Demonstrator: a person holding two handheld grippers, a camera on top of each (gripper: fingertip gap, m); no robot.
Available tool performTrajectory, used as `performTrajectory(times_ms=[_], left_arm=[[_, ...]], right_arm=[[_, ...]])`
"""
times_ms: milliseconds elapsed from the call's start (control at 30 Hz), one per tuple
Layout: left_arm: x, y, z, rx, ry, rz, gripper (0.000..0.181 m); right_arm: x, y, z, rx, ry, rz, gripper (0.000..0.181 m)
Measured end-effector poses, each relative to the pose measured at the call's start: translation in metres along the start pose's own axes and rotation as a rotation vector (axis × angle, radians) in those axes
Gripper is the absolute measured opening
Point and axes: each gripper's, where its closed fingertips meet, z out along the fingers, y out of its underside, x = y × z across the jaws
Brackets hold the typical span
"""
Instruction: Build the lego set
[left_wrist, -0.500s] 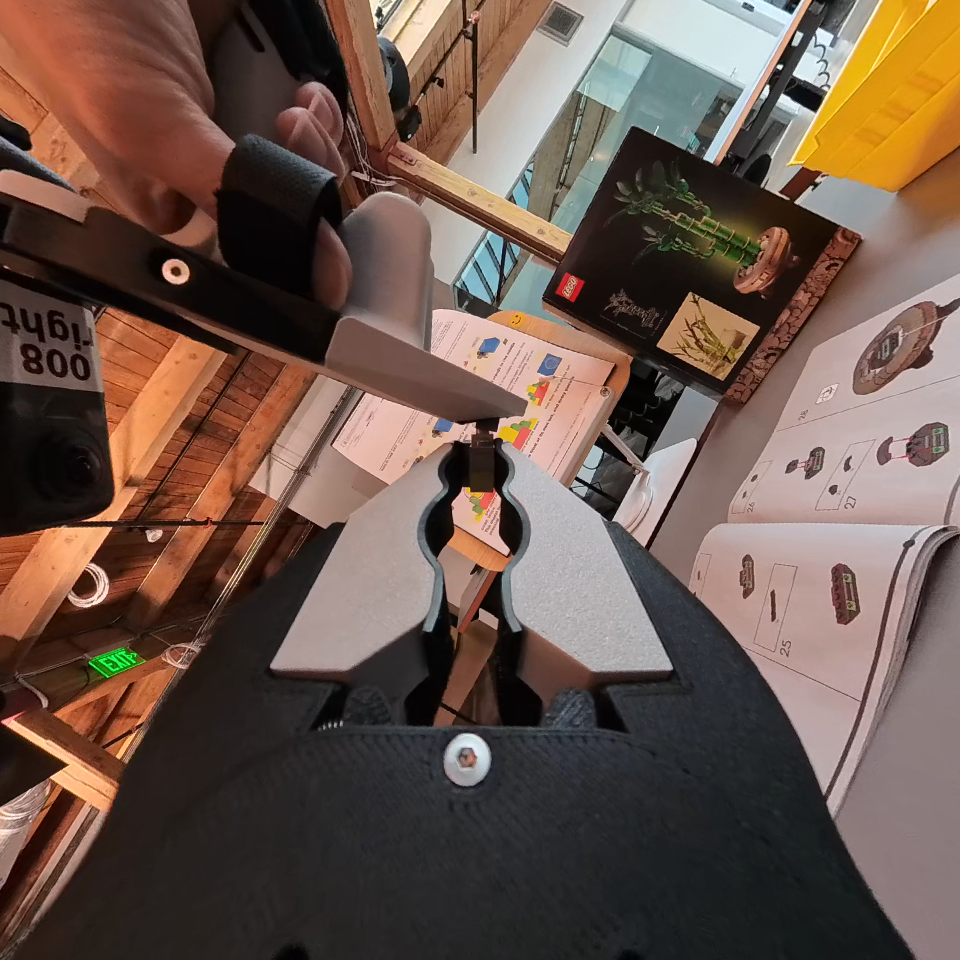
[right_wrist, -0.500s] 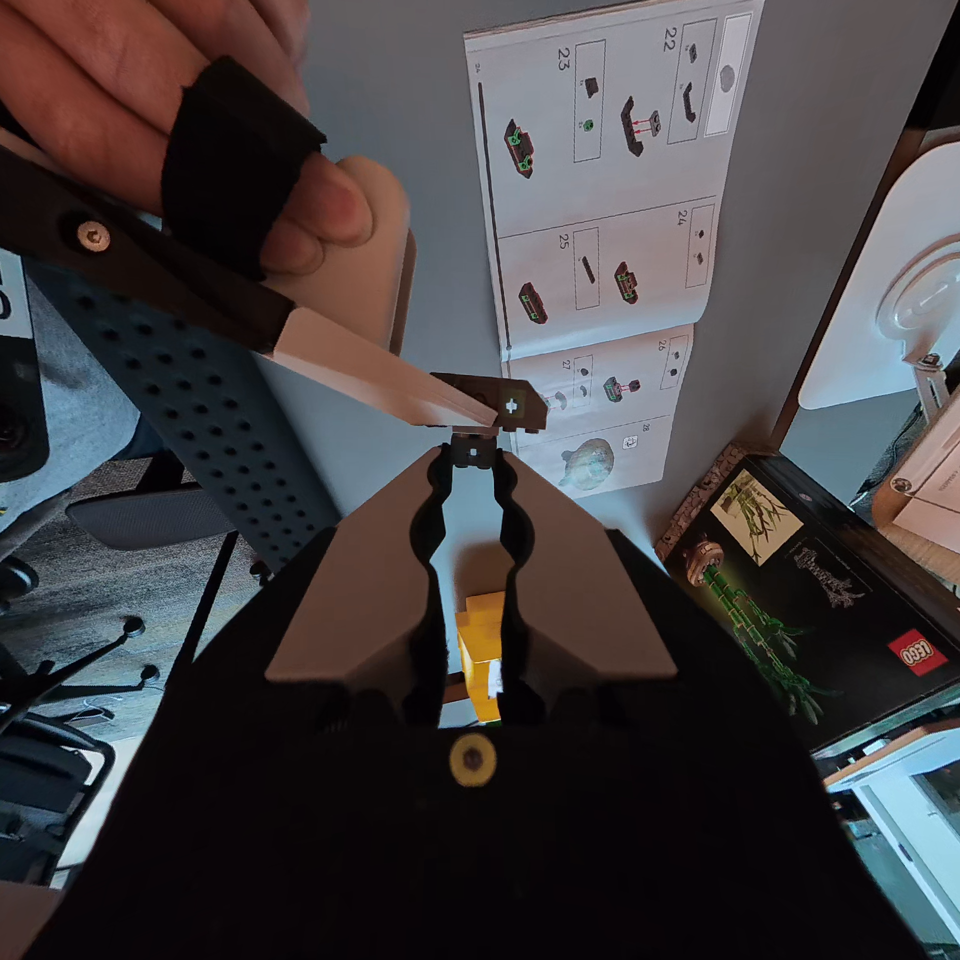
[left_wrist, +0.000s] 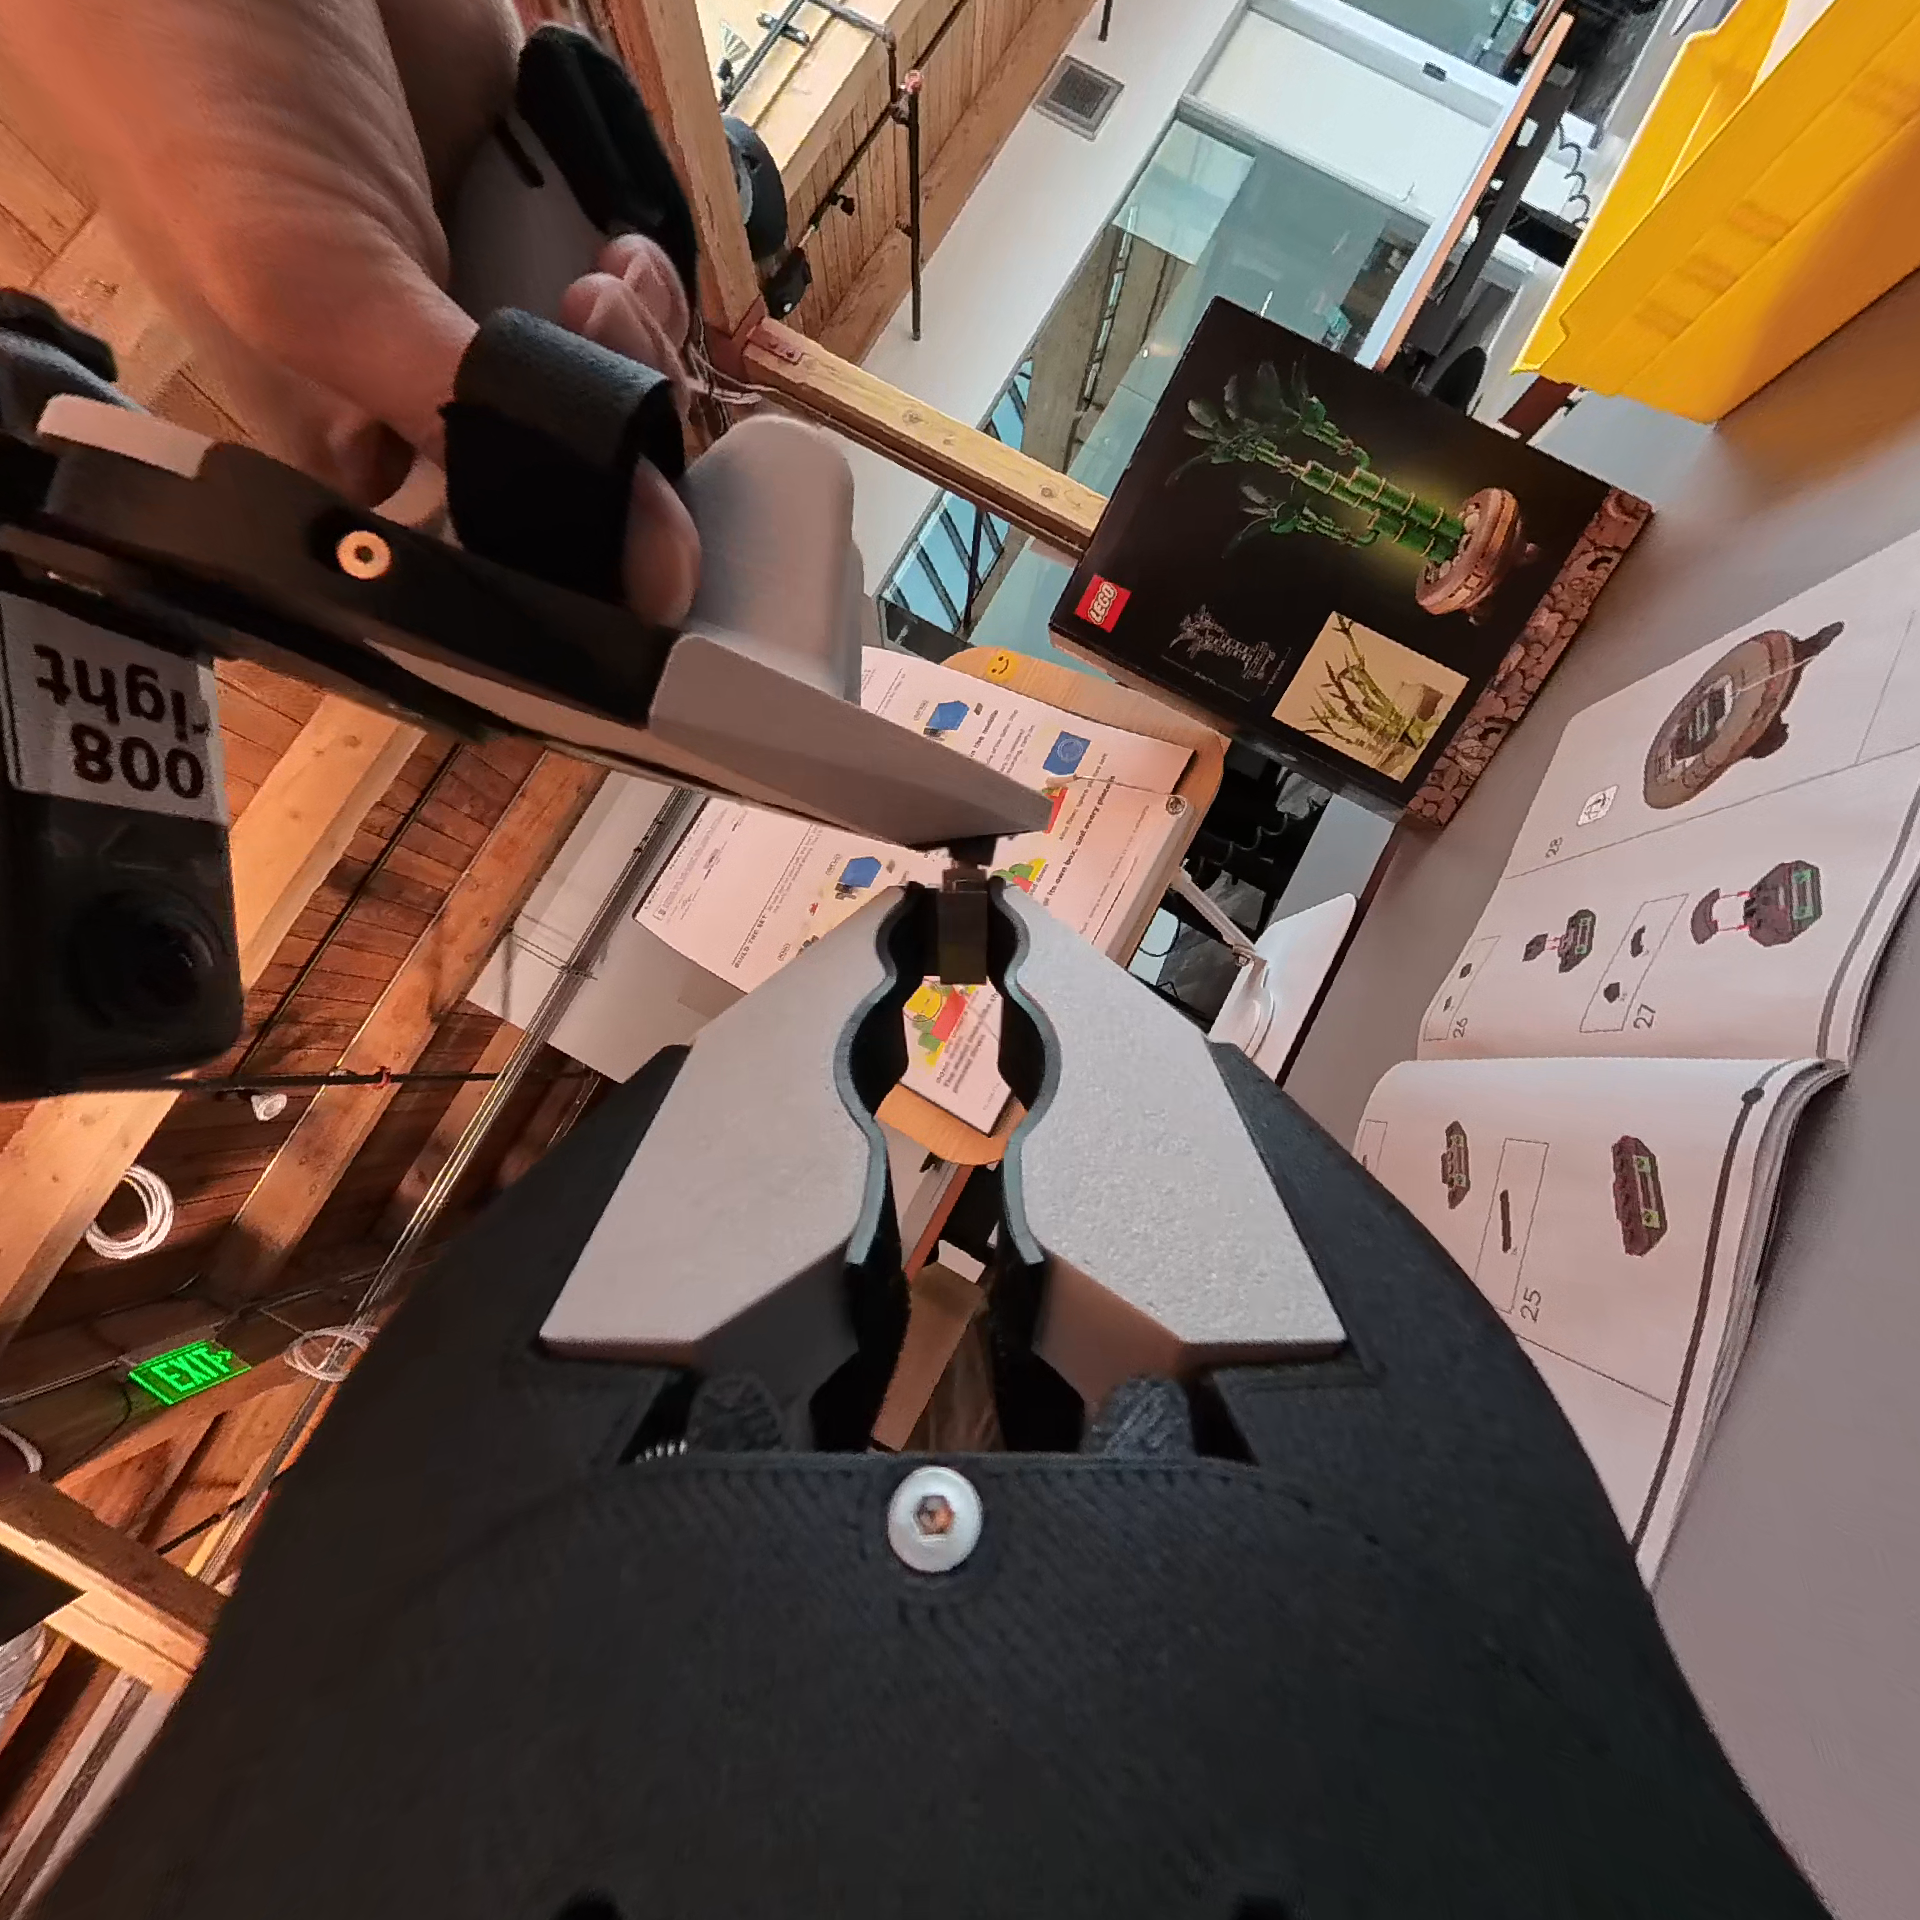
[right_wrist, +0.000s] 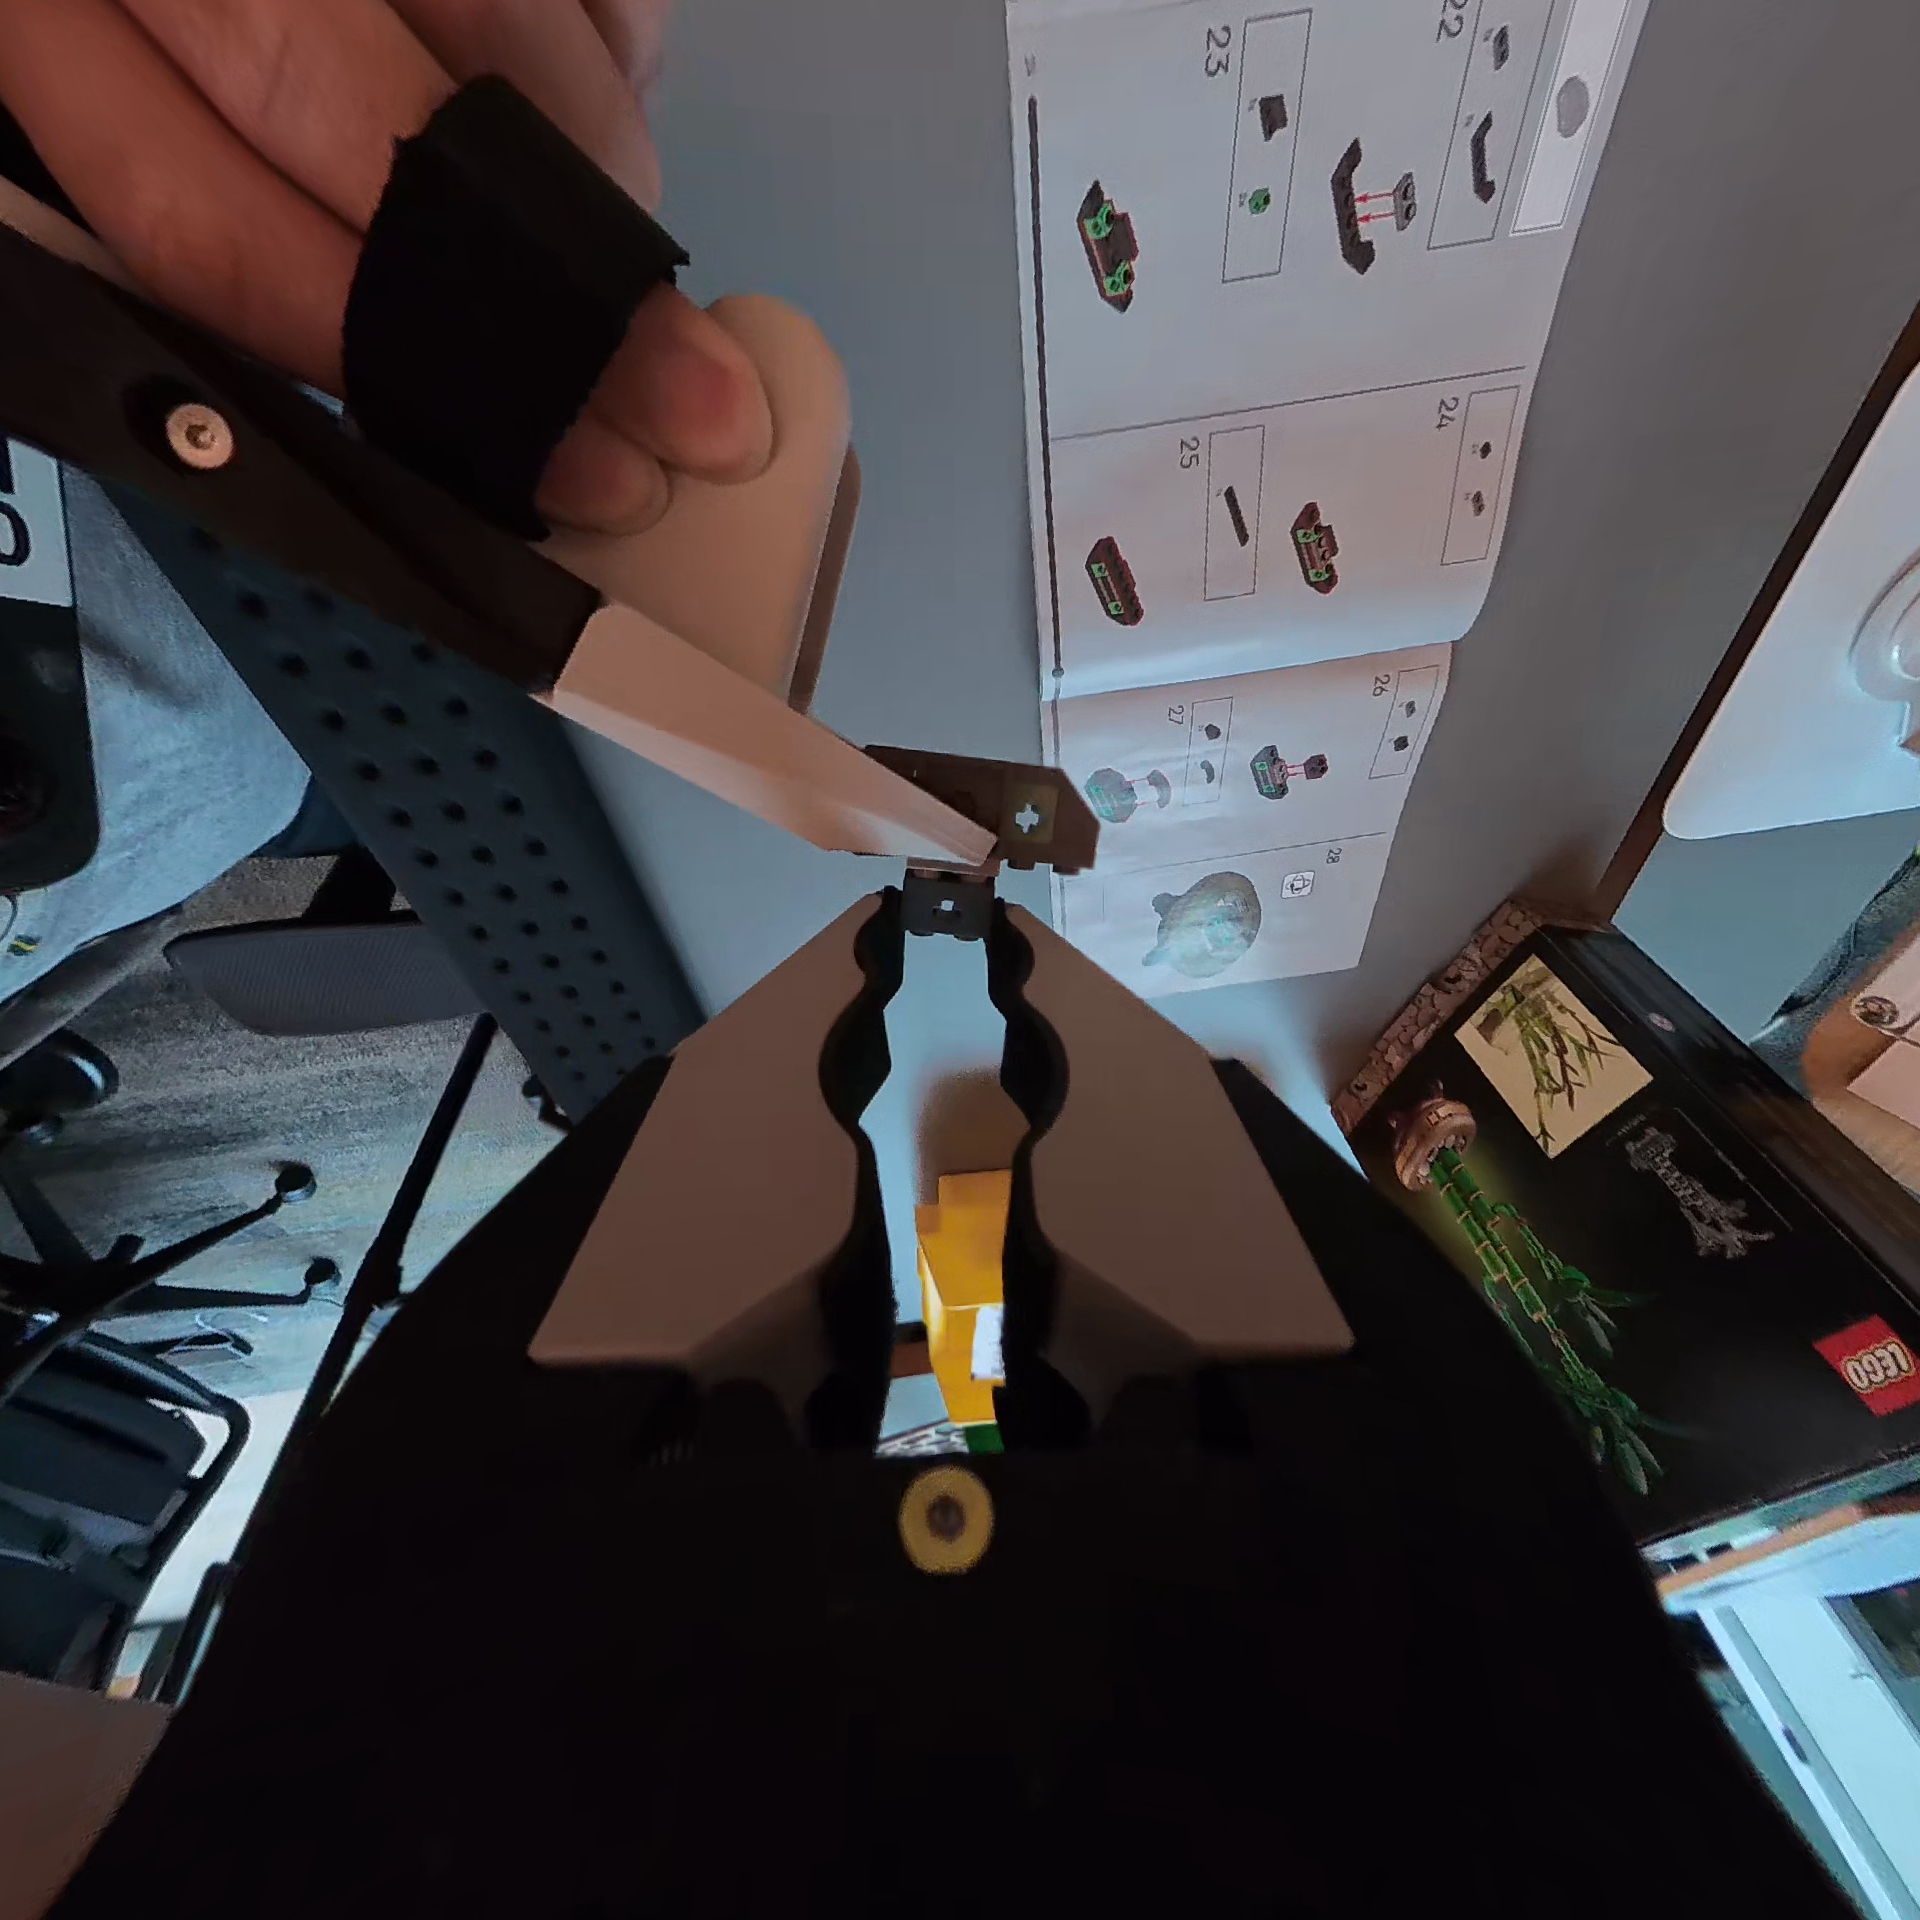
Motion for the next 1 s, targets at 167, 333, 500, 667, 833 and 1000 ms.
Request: performTrajectory(times_ms=[167,333,500,667,833,1000], left_arm=[[0.004,0.001,0.001,-0.001,0.013,0.015,0.008],[0.007,0.000,0.001,0.002,0.026,0.026,0.008],[0.011,-0.002,0.001,0.010,0.040,0.041,0.008],[0.013,-0.002,0.001,0.007,0.047,0.047,0.008],[0.009,0.001,0.000,0.000,0.038,0.017,0.008],[0.009,0.000,0.000,0.001,0.040,0.006,0.008]], right_arm=[[0.001,0.002,0.004,-0.034,0.012,-0.010,0.012],[0.002,0.005,0.006,-0.083,0.029,-0.032,0.013],[0.000,0.008,0.009,-0.139,0.014,-0.050,0.013],[0.000,0.010,0.011,-0.165,0.006,-0.045,0.013],[0.002,0.005,0.009,-0.108,-0.009,-0.023,0.013],[0.001,0.005,0.008,-0.087,-0.033,-0.002,0.013]])
